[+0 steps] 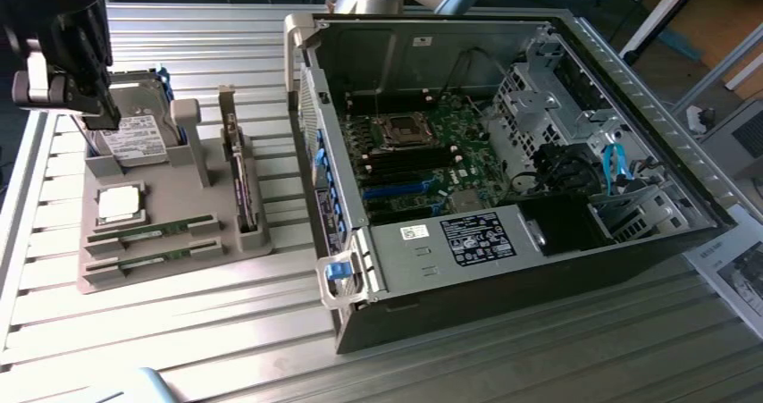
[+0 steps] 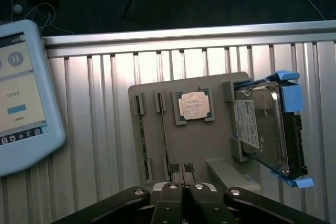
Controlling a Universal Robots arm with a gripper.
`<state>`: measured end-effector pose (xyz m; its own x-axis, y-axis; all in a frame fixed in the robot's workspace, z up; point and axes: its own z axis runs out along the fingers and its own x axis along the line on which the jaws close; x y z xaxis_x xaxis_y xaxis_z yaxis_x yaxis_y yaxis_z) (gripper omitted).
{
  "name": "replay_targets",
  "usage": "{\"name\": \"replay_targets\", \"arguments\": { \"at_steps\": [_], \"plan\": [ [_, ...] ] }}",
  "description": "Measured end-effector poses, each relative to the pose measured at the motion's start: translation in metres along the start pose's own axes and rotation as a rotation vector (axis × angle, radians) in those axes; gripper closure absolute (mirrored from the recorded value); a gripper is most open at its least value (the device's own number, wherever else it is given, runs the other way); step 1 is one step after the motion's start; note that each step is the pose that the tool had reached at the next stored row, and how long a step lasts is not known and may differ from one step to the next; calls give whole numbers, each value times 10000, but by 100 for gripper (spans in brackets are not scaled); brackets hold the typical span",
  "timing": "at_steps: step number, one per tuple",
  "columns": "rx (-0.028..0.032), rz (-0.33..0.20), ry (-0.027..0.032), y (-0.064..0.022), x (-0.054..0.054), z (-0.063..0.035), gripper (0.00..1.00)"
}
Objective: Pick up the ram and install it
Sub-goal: 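Pick up the ram and move it above insertion slot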
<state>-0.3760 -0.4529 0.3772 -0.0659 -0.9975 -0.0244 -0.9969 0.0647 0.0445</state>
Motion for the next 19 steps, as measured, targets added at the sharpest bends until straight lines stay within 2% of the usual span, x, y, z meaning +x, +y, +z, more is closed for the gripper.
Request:
{"name": "replay_targets", "arguments": {
  "at_steps": [19],
  "plan": [
    [-1, 0, 1, -19, 85, 327, 90]
  ]
}}
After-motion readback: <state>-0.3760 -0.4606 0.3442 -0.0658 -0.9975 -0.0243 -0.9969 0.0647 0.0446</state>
